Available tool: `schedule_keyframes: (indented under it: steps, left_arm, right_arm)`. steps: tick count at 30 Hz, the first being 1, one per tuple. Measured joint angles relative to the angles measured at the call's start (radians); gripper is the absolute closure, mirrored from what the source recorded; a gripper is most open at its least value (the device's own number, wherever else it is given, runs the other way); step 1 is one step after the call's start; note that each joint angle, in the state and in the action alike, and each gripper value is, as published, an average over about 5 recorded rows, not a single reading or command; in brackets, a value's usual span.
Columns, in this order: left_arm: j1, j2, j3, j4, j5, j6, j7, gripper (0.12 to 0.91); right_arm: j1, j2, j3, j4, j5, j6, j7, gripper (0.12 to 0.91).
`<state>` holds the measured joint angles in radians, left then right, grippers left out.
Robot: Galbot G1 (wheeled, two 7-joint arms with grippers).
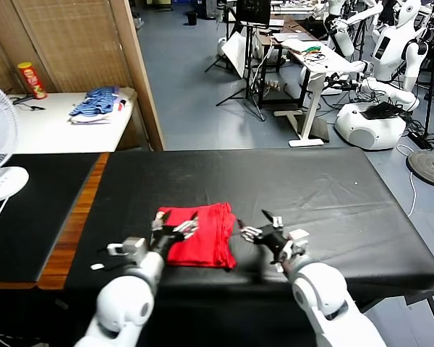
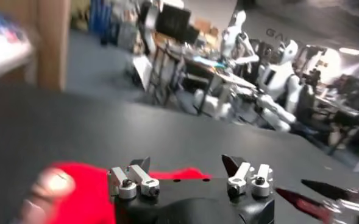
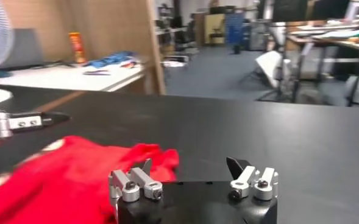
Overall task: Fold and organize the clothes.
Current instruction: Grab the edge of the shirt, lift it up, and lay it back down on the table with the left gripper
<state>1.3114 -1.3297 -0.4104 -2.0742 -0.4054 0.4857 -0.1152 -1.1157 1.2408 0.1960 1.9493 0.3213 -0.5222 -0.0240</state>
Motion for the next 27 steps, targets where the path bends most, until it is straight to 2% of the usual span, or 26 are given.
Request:
schedule_keyframes:
  steps: [4,9,12,15,18,23,27]
  left_arm:
    - [0.036,0.026,-0.067,-0.001,-0.020,-0.007,0.007,0.232]
    - [0.063,0.018,-0.114,0.017,-0.067,-0.018,0.019,0.232]
    - [0.073,0.008,-0.132,0.031,-0.114,-0.020,0.021,0.232]
    - [0.078,0.000,-0.148,0.043,-0.172,-0.020,0.023,0.232]
    - [0.075,-0.006,-0.164,0.054,-0.245,-0.018,0.019,0.232]
    - [0.060,-0.018,-0.186,0.075,-0.378,-0.011,-0.002,0.232]
    - [0.053,-0.024,-0.192,0.095,-0.469,0.008,-0.015,0.232]
  right_arm:
    - [0.035,0.017,-0.067,-0.046,-0.087,-0.006,0.000,0.227]
    - [0.049,0.031,-0.113,-0.103,-0.239,0.000,0.013,0.227]
    - [0.053,0.044,-0.121,-0.121,-0.271,0.008,0.028,0.227]
    - [0.050,0.058,-0.117,-0.119,-0.235,0.031,0.040,0.227]
    - [0.042,0.061,-0.103,-0.092,-0.158,0.053,0.046,0.227]
    - [0.020,0.043,-0.064,-0.007,0.010,0.066,0.048,0.227]
    - [-0.001,0.025,-0.031,0.060,0.096,0.065,0.055,0.227]
